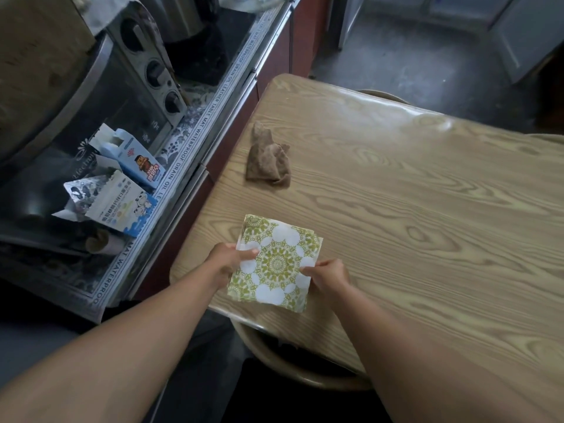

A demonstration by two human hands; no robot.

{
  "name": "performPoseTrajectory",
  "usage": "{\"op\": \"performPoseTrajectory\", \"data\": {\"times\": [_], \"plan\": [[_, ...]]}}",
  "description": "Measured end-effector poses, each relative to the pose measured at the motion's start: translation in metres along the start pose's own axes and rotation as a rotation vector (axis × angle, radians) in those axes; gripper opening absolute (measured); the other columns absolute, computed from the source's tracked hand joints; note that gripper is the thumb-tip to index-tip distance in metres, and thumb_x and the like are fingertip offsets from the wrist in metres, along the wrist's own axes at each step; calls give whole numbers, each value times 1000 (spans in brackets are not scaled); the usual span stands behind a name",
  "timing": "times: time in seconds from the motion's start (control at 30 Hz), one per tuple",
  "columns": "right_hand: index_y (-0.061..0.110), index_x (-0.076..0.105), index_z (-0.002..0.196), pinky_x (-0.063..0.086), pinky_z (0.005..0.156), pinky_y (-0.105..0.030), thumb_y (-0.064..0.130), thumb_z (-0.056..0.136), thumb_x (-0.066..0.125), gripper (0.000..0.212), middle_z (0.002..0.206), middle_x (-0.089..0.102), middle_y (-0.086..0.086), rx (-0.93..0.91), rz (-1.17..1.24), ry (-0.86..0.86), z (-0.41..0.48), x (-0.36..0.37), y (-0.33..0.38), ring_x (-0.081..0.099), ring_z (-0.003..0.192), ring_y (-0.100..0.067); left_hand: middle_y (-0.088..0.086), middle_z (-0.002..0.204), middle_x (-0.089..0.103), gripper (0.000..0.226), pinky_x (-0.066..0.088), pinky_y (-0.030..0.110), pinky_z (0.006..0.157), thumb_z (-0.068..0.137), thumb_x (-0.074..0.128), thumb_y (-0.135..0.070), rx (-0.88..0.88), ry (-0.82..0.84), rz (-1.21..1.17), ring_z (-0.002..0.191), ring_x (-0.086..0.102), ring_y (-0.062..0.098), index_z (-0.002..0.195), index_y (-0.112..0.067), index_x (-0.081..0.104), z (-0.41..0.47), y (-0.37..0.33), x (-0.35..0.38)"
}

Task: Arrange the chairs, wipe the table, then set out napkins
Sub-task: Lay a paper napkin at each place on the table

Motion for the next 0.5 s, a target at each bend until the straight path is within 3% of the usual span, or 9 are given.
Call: {"op": "performPoseTrajectory", "data": {"times": [0.1, 0.17, 0.23, 0.27, 0.37, 0.43, 0.5], "plan": [[8, 65, 77, 52, 51, -24, 9, 81, 72, 8, 79, 69, -5, -3, 21, -42, -4, -19, -7, 67, 67, -18, 17, 98, 72, 31, 57, 29, 60, 78, 76, -11, 8, 50, 9, 68, 71, 22, 106, 0, 66, -3, 2, 12], [8, 64, 71, 58, 62, -31, 8, 84, 66, 13, 77, 69, -5, -1, 35, -86, -4, -32, -11, 67, 68, -19, 16, 110, 70, 41, 56, 36, 83, 77, 78, -19, 12, 76, 14, 86, 71, 24, 112, -2, 66, -6, 1, 18], [9, 65, 69, 55, 70, -32, 8, 83, 63, 14, 78, 68, -5, -5, 30, -130, -2, -42, -17, 66, 72, -22, 16, 122, 66, 47, 42, 46, 104, 79, 76, -22, 2, 89, 46, 112, 62, 31, 120, -2, 63, -6, 3, 23], [9, 65, 69, 54, 70, -31, 9, 82, 62, 13, 79, 69, -6, -9, 25, -143, 0, -45, -19, 66, 74, -23, 17, 123, 65, 46, 42, 47, 104, 81, 74, -20, 2, 87, 62, 113, 61, 32, 121, -1, 62, -5, 4, 24], [10, 69, 80, 59, 76, -34, 13, 77, 70, 4, 86, 72, -7, -4, 74, -143, 0, -49, -25, 70, 79, -25, 19, 106, 69, 30, 55, 39, 80, 89, 63, -6, 8, 45, 85, 90, 67, 30, 118, 5, 61, -7, 5, 29], [10, 69, 84, 59, 77, -35, 16, 73, 74, 13, 86, 72, -7, -5, 65, -143, -1, -49, -29, 70, 79, -25, 17, 100, 69, 30, 54, 36, 74, 90, 61, -2, 20, 17, 100, 87, 66, 29, 119, 7, 60, -7, 6, 30], [9, 69, 78, 56, 73, -30, 15, 73, 68, 7, 83, 72, -6, -7, 50, -167, -4, -52, -28, 69, 77, -24, 17, 102, 69, 34, 53, 35, 75, 87, 64, -2, 32, -2, 106, 86, 66, 28, 119, 6, 59, -7, 8, 30]]}}
Point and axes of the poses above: each hand's wrist, its own z-axis towards the middle knuckle, its own x-axis out of the palm, y = z × x, the point moved 6 cm from there along z, towards the middle knuckle
